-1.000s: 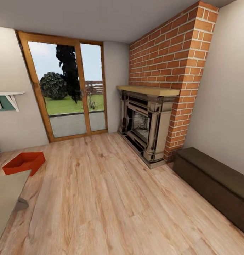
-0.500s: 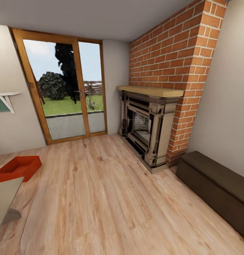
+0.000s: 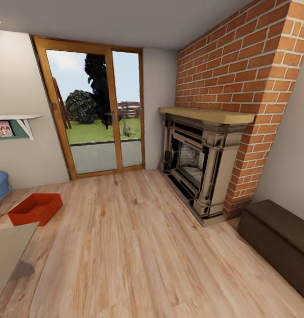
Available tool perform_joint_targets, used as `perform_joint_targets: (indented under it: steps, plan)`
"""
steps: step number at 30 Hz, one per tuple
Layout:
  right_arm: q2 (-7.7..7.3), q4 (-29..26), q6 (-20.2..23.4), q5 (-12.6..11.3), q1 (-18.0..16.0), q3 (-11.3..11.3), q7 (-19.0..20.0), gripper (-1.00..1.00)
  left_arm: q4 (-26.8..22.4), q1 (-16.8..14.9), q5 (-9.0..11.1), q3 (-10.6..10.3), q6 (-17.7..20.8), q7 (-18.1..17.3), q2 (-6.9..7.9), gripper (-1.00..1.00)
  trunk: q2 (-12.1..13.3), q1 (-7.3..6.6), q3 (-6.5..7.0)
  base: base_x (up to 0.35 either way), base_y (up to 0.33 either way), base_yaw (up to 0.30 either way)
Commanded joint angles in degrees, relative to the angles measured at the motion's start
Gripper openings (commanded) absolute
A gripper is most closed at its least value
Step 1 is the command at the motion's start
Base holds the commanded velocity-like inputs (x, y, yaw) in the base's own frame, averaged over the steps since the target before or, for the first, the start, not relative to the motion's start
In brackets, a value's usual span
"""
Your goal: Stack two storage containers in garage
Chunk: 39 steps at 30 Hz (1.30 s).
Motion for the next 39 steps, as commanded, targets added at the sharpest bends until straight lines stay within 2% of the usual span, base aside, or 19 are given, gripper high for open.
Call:
perform_joint_targets:
  steps: [1,13,39]
  plan:
    - [0.01,0.2,-0.3,-0.3,-0.1,0.3,-0.1,1.00,0.0,0.0,0.5,-0.5,-0.2,0.2,-0.01,1.00,0.0,0.04,-0.07,0.318,0.000,0.268]
    - [-0.01,0.2,-0.3,-0.3,-0.1,0.2,-0.1,1.00,0.0,0.0,0.5,-0.5,-0.2,0.1,0.00,1.00,0.0,0.04,-0.07,0.318,0.000,0.257]
    - [-0.28,0.2,-0.3,-0.3,-0.1,0.2,-0.1,1.00,0.0,0.0,0.4,-0.5,-0.2,0.2,0.00,1.00,0.0,0.04,-0.07,0.318,0.000,0.007]
